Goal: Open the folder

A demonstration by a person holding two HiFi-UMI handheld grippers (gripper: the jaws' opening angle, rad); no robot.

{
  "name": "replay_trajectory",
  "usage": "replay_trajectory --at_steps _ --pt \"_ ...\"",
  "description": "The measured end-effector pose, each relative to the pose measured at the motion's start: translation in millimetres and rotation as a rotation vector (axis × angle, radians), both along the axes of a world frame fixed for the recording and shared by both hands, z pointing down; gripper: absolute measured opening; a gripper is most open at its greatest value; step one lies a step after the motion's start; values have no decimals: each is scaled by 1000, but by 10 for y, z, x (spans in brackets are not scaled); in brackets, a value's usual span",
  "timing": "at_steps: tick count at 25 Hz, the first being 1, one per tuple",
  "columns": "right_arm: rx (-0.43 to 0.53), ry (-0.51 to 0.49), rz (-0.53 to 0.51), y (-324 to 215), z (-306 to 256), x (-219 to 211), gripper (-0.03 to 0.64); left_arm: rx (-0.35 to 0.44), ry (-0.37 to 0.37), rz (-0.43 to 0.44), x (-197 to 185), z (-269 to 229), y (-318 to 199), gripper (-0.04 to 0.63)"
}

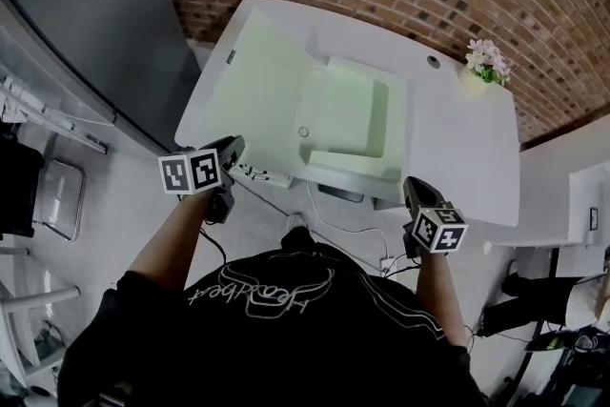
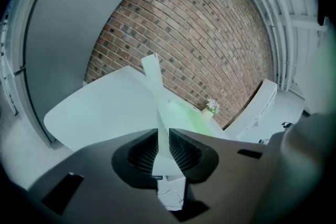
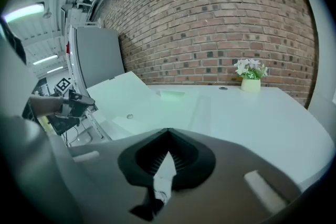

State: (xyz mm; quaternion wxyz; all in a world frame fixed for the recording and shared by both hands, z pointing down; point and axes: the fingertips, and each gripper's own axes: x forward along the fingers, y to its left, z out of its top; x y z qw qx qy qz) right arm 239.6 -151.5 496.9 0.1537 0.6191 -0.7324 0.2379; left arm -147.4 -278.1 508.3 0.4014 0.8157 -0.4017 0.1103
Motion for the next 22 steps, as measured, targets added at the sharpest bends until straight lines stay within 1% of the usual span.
replay_trajectory --at_steps 3,5,9,13,17,19,22 --pt "55 -84 8 133 -196 -123 5 45 16 51 99 -176 40 51" --pt "84 -126 -5 227 -306 -238 5 76 25 81 151 -292 89 51" --pt "129 -156 -63 404 -518 -440 5 121 56 123 238 -501 271 51" --pt "179 -184 -140 531 -770 -628 5 157 79 162 285 -688 538 51" --pt "178 -191 -246 635 -967 -822 5 175 83 226 404 -889 875 51" --pt "181 -205 -299 708 -1075 -931 5 189 85 278 512 -999 1096 51" --pt "194 -271 -369 884 -1246 -1133 5 232 101 361 706 -1212 1478 51"
